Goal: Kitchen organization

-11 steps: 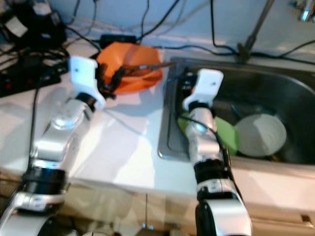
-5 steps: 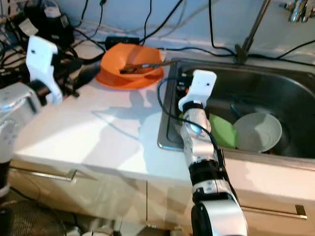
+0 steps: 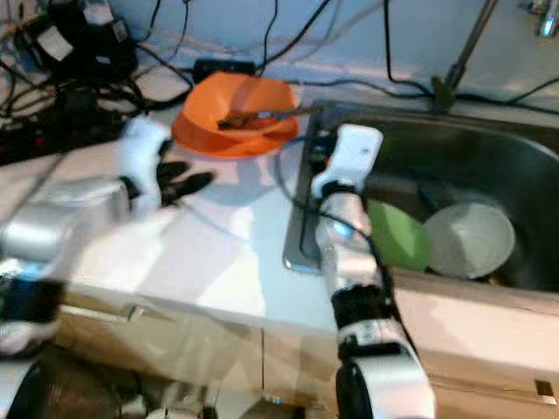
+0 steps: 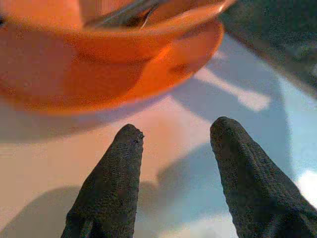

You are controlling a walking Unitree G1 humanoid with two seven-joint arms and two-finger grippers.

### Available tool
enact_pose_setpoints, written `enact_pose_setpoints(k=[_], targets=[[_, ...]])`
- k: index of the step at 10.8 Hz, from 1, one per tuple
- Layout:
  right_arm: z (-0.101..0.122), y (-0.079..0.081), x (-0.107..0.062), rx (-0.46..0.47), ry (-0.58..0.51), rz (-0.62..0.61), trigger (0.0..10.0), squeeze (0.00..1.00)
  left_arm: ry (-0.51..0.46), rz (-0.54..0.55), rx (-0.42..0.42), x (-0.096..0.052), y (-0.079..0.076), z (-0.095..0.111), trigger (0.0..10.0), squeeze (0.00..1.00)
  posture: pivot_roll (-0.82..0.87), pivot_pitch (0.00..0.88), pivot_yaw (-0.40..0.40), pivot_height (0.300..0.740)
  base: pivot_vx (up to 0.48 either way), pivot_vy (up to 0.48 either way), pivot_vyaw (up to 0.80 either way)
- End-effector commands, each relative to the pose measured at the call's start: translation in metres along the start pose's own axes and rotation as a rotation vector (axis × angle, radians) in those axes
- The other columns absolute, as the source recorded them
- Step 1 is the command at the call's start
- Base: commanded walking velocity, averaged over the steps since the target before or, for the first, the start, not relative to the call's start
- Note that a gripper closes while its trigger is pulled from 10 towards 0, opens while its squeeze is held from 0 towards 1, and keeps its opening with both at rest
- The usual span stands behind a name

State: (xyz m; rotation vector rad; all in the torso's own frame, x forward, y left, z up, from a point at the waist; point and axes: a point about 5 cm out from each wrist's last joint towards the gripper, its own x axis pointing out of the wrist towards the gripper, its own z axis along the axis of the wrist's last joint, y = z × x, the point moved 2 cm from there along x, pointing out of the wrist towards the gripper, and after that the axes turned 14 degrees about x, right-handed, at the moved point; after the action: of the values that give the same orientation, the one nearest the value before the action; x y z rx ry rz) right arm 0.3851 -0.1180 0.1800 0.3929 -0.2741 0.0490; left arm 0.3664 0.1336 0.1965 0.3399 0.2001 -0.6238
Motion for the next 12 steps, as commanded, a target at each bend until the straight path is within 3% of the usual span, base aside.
enact_pose_setpoints(k=[1,6,12], targets=[[0.005,-0.004,-0.001,-0.008,-0.026,-0.006,10.0,0.0,-0.023,0.04,-0.03,0.011,0.009,0.006,10.0,0.0,0.1,0.046,0.043,0.74,0.0,0.0,0.0],[0.01,-0.013,-0.004,-0.028,-0.039,-0.031,10.0,0.0,0.007,0.081,0.007,0.049,0.018,0.019,10.0,0.0,0.06,0.069,0.05,0.74,0.0,0.0,0.0],[0.011,-0.009,-0.025,-0.021,-0.038,-0.028,10.0,0.0,0.026,0.078,0.048,0.067,0.011,0.026,10.0,0.0,0.01,0.147,0.053,0.74,0.0,0.0,0.0]])
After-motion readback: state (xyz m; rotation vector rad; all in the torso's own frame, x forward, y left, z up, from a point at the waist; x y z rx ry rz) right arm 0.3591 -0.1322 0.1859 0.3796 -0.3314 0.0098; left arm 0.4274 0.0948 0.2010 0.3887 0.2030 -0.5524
